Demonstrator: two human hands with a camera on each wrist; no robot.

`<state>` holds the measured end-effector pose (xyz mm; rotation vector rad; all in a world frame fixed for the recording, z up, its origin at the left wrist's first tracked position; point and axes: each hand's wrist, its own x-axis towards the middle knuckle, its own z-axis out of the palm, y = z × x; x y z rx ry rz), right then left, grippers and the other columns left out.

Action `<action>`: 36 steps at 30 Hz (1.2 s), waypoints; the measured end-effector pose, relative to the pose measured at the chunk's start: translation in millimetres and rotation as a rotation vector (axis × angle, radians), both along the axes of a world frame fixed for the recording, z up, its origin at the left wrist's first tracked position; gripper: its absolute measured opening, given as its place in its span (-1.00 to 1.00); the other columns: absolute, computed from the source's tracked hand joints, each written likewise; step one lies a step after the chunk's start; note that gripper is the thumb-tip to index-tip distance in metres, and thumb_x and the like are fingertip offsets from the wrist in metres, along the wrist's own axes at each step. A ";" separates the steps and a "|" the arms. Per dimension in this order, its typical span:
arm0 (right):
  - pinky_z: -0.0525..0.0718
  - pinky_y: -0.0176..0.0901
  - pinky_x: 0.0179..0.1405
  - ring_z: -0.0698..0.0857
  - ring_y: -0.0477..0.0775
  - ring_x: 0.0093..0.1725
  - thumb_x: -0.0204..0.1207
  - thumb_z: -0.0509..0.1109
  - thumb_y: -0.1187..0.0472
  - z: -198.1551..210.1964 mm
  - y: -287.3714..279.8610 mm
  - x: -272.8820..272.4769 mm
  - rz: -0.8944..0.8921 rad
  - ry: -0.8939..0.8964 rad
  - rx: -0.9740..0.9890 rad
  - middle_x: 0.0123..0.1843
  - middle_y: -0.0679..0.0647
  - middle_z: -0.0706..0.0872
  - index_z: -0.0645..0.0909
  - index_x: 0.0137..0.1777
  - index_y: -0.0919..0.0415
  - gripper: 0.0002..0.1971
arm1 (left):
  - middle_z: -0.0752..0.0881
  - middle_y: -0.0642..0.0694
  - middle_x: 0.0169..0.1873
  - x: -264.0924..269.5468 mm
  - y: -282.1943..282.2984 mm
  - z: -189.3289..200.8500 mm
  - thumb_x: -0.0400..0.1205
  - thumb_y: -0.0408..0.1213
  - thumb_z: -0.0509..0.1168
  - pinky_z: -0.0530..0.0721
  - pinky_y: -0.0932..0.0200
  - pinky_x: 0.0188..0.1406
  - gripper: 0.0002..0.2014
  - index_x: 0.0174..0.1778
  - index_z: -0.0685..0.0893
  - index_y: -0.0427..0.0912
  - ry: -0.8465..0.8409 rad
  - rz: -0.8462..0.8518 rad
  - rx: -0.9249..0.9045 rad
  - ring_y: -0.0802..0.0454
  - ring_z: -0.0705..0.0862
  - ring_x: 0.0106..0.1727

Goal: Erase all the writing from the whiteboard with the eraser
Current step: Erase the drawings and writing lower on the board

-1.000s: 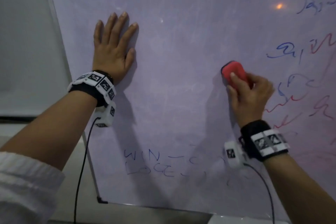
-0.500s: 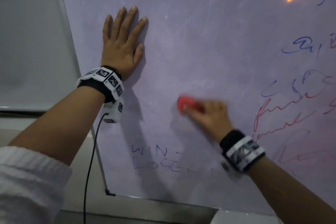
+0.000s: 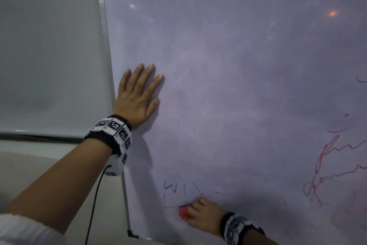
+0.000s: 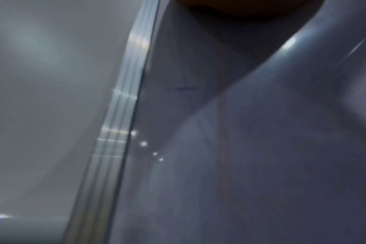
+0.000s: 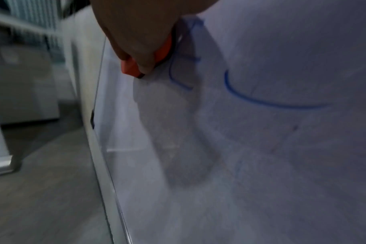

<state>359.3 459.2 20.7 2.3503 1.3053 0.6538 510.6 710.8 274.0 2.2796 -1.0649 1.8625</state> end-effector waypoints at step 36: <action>0.37 -0.03 -0.11 0.44 0.12 -0.14 0.32 0.16 0.33 40.0 65.9 28.1 -0.167 -0.197 0.387 0.02 0.10 0.46 0.46 0.19 -0.02 -0.57 | 0.15 -0.24 0.51 -4.9 -2.1 1.8 0.71 -0.05 -0.11 -0.22 -0.01 0.61 -0.49 0.57 0.18 -0.14 0.091 0.026 -0.016 0.14 -0.32 0.63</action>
